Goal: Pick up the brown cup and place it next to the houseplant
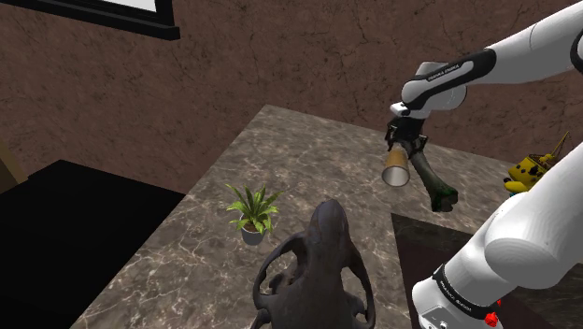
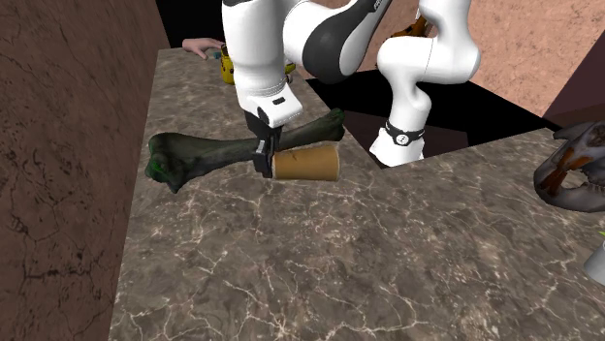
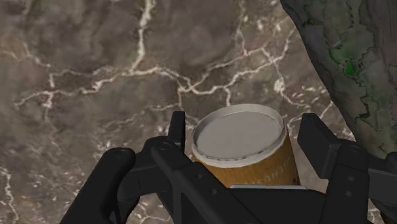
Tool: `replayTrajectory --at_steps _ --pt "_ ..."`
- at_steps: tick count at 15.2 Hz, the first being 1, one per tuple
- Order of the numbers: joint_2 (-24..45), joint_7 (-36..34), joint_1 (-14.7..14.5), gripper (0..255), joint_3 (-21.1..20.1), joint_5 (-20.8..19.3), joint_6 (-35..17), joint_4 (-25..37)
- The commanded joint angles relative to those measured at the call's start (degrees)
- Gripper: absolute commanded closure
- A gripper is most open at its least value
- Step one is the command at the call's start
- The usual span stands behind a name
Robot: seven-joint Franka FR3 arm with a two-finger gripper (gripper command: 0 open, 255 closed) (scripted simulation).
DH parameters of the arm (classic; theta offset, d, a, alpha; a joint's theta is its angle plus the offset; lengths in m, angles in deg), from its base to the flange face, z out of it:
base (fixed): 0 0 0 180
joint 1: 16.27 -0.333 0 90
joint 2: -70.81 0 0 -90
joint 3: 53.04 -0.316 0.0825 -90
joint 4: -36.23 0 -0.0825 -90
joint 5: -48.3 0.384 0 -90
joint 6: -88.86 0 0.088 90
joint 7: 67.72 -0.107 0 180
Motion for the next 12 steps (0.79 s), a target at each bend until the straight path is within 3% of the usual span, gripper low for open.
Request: replayTrajectory --at_steps 1,8,9,10,11,12 --pt "-1.09 -0.35 0.04 255 -0.11 -0.65 1.60 0.67" --pt "-3.79 -1.34 0.08 255 -0.66 -2.07 5.54 2.31" --pt "-3.79 -1.34 0.08 0 -0.66 -2.07 5.54 2.31" --pt "-6.11 19.16 -0.88 0 2.77 4.37 -1.37 -2.09" --pt "-4.63 1.60 -0.50 0 0.91 0.35 3.03 0.60" --pt "-4.61 1.64 -0.27 0 0.68 0.39 3.02 0.60"
